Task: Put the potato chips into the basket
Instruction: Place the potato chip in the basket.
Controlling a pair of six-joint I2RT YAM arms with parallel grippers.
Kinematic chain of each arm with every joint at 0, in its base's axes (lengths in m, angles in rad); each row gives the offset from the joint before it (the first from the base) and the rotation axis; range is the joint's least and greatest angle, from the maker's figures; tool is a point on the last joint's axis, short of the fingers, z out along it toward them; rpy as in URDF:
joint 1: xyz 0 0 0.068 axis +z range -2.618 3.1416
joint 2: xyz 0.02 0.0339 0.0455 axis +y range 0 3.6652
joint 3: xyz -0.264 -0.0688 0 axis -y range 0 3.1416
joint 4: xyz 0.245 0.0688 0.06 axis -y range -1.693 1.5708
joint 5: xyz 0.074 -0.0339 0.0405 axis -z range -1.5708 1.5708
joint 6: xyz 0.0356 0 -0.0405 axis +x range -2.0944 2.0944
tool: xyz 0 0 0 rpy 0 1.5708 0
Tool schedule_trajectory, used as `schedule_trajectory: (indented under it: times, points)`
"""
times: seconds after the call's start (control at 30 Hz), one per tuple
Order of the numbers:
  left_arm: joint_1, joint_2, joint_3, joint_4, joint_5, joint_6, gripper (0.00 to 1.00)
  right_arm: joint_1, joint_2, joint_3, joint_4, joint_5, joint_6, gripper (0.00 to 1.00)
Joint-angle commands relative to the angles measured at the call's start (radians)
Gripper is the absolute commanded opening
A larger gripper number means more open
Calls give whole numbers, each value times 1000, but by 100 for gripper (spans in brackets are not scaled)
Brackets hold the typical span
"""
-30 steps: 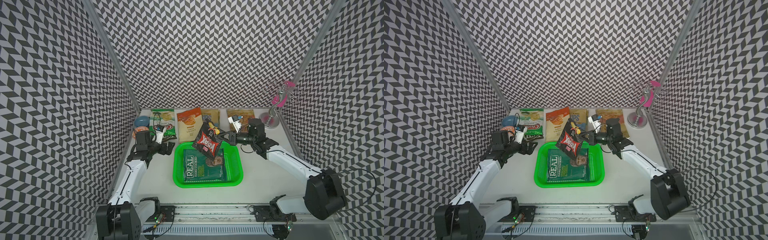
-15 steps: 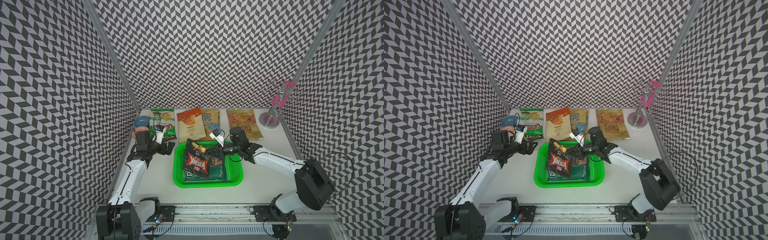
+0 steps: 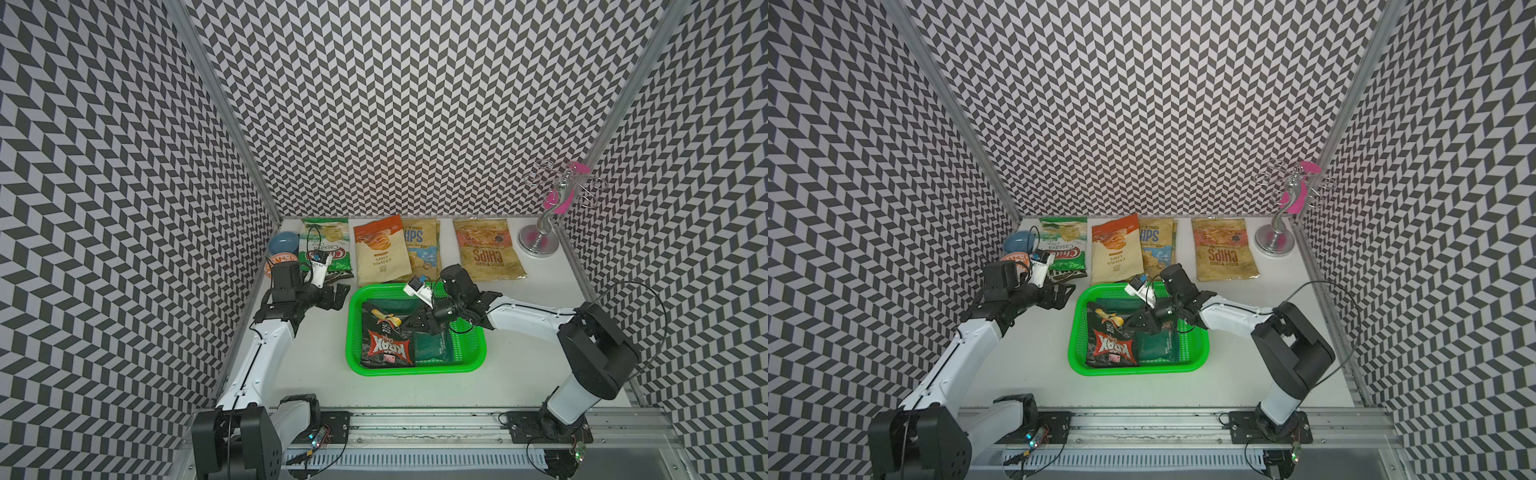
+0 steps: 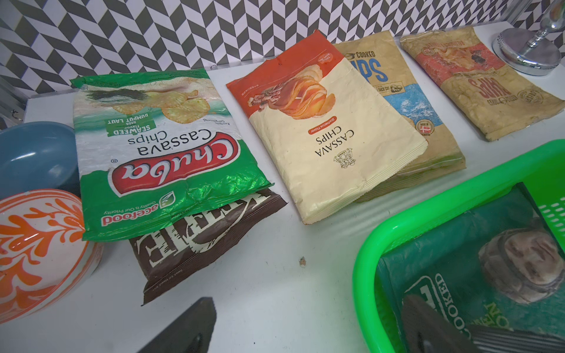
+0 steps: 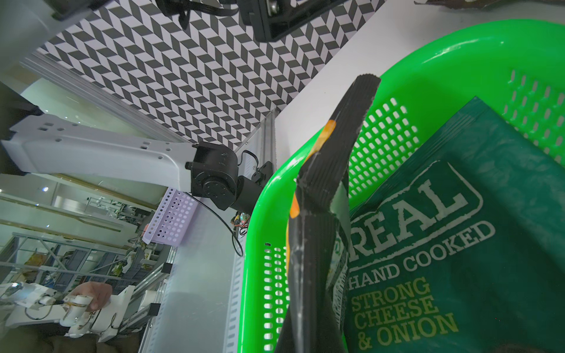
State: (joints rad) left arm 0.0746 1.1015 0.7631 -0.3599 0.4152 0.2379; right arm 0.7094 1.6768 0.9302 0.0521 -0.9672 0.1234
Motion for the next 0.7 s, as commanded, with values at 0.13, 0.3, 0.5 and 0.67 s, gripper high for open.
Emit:
schedule_trajectory:
  times: [0.13, 0.3, 0.5, 0.67]
  points:
    - [7, -18, -4, 11, 14, -2, 99, 15, 43, 33, 4, 5, -26, 2]
    - [7, -18, -4, 11, 14, -2, 99, 15, 2, 41, -22, 139, -21, 33]
    - [7, -20, -2, 7, 16, -2, 99, 10, -98, 61, -74, 373, -28, 53]
    - [7, -22, -3, 8, 16, -2, 99, 9, -202, 69, -104, 604, 4, 69]
